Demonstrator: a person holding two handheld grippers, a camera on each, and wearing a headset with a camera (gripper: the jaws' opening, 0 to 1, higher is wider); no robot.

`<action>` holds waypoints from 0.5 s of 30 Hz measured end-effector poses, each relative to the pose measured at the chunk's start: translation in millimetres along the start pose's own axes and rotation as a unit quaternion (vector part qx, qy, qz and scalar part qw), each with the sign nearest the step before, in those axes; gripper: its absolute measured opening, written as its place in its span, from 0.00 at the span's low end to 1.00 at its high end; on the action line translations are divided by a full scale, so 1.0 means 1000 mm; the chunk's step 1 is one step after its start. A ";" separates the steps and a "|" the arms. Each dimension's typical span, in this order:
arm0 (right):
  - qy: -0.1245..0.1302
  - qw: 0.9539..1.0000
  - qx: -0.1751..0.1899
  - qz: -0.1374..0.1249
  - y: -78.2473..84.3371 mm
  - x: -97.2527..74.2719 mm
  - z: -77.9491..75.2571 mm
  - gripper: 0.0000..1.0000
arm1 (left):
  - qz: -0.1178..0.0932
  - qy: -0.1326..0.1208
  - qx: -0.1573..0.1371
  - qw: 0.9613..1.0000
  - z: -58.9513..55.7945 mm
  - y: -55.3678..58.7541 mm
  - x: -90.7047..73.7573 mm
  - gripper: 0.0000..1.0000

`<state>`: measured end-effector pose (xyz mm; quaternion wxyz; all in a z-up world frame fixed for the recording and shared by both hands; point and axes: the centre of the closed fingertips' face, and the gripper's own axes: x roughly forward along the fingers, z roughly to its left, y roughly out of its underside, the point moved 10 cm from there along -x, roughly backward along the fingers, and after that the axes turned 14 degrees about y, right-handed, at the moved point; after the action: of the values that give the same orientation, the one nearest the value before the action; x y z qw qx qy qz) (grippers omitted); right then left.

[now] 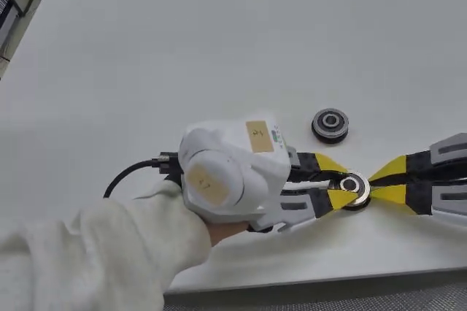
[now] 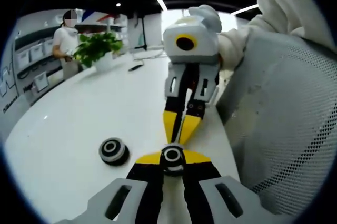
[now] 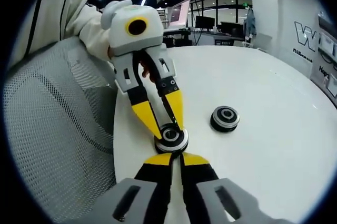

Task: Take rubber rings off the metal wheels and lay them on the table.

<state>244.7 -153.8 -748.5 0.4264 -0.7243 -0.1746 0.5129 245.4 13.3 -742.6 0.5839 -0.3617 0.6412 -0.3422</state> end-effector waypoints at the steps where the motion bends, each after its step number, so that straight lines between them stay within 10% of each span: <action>1: 0.004 1.000 0.008 0.004 0.000 0.000 0.000 0.02 | 0.000 0.000 0.000 1.000 0.000 0.000 0.000 0.14; 15: 0.011 0.989 0.145 0.016 0.007 0.000 -0.003 0.00 | 0.001 0.001 0.007 1.000 0.001 0.001 0.001 0.14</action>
<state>246.5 -158.9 -753.6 0.5209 -0.6630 -0.0820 0.5314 246.4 13.2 -744.0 0.5864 -0.3561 0.6397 -0.3465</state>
